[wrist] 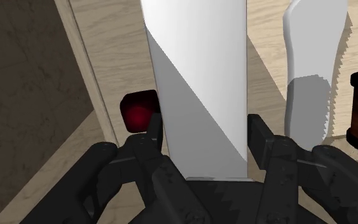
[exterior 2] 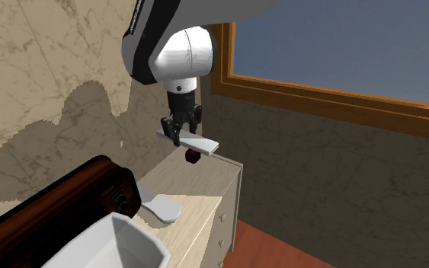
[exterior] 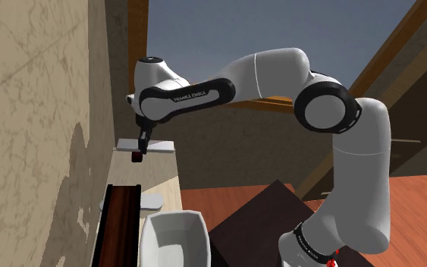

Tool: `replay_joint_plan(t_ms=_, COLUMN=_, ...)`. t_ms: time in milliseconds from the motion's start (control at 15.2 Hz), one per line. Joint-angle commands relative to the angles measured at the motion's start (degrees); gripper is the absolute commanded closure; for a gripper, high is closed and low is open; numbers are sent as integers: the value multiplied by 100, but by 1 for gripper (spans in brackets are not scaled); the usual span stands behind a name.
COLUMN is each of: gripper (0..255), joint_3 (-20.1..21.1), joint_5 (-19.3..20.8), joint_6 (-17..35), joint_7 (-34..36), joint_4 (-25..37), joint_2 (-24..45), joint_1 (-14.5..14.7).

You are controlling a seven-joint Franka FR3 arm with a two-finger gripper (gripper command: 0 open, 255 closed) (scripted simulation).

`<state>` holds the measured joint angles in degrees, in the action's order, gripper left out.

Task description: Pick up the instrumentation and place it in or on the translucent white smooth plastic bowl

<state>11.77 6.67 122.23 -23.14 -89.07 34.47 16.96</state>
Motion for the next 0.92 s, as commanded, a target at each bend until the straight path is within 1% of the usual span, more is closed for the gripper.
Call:
replay_joint_plan(t_ms=0, gripper=255, joint_3=16, joint_5=-21, joint_6=-115, joint_7=-2, joint_4=7, joint_2=-108, joint_1=-5)
replay_joint_plan(t_ms=594, gripper=255, joint_3=55, joint_5=-87, joint_6=-661, joint_7=-37, joint_4=278, joint_2=-389, joint_1=-21)
replay_joint_plan(t_ms=660, gripper=255, joint_3=56, joint_5=-87, joint_6=-662, joint_7=-37, joint_4=277, joint_2=-391, joint_1=-21)
replay_joint_plan(t_ms=858, gripper=255, joint_3=149, joint_5=-150, joint_6=-330, joint_7=168, joint_4=-613, joint_2=-954, joint_1=44)
